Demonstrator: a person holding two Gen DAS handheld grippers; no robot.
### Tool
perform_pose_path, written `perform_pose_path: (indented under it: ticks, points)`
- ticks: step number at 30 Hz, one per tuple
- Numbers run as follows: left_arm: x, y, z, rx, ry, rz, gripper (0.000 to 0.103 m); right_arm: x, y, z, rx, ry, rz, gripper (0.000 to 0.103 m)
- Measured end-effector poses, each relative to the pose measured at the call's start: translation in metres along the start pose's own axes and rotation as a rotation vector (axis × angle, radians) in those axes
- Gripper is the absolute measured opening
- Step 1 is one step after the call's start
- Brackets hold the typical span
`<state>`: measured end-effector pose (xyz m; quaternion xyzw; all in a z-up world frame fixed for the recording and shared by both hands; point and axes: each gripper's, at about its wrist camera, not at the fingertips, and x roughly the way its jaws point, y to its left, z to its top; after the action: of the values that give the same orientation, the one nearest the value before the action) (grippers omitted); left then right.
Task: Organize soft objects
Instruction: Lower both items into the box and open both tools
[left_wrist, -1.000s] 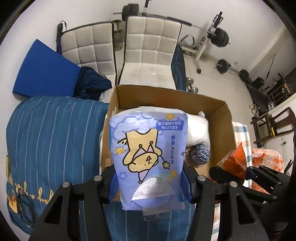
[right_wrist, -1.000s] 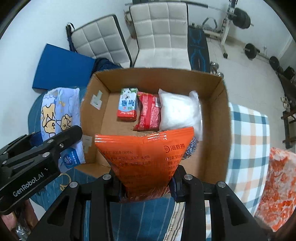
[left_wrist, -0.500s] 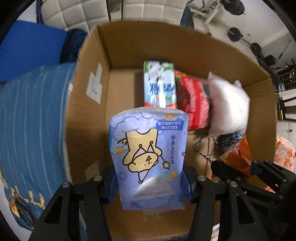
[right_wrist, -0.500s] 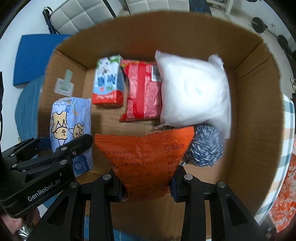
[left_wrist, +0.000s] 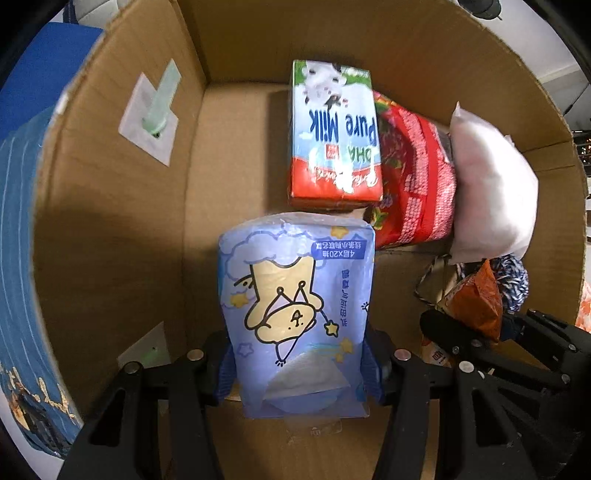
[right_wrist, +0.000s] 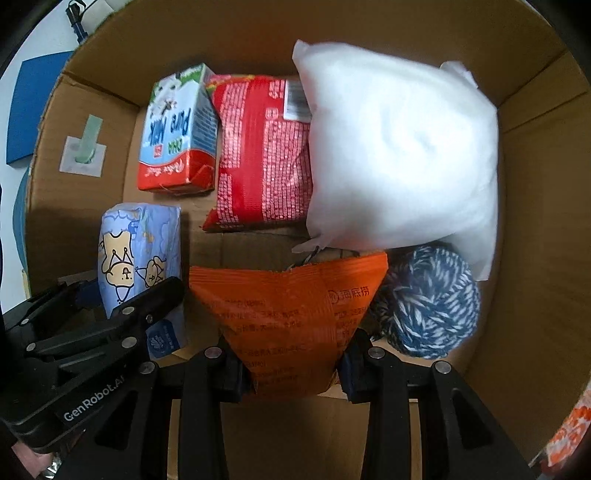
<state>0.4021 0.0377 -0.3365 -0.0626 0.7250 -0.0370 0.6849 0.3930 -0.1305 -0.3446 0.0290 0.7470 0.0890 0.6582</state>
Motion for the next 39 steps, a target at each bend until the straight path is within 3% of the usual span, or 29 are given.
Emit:
perform_pose_path:
  ticks: [14,29,32,34,39]
  points:
    - [0.01,0.006,-0.002,0.022,0.016,0.034,0.053,0.018,0.0,-0.002,-0.011,0.033,-0.018,0.041]
    - [-0.018,-0.021,-0.006,0.032,-0.054,0.053,0.058,-0.025,0.008,0.002,-0.002,-0.021,-0.036,0.07]
    - [-0.027,-0.025,-0.011,0.026,-0.085,0.055,0.069,-0.038,0.011,0.0,-0.004,-0.053,-0.055,0.079]
    - [-0.036,-0.029,-0.013,0.031,-0.127,0.083,0.082,-0.047,0.01,-0.001,0.0,-0.071,-0.063,0.087]
    - [-0.054,-0.03,-0.019,0.022,-0.191,0.106,0.094,-0.066,0.006,-0.004,0.01,-0.109,-0.067,0.1]
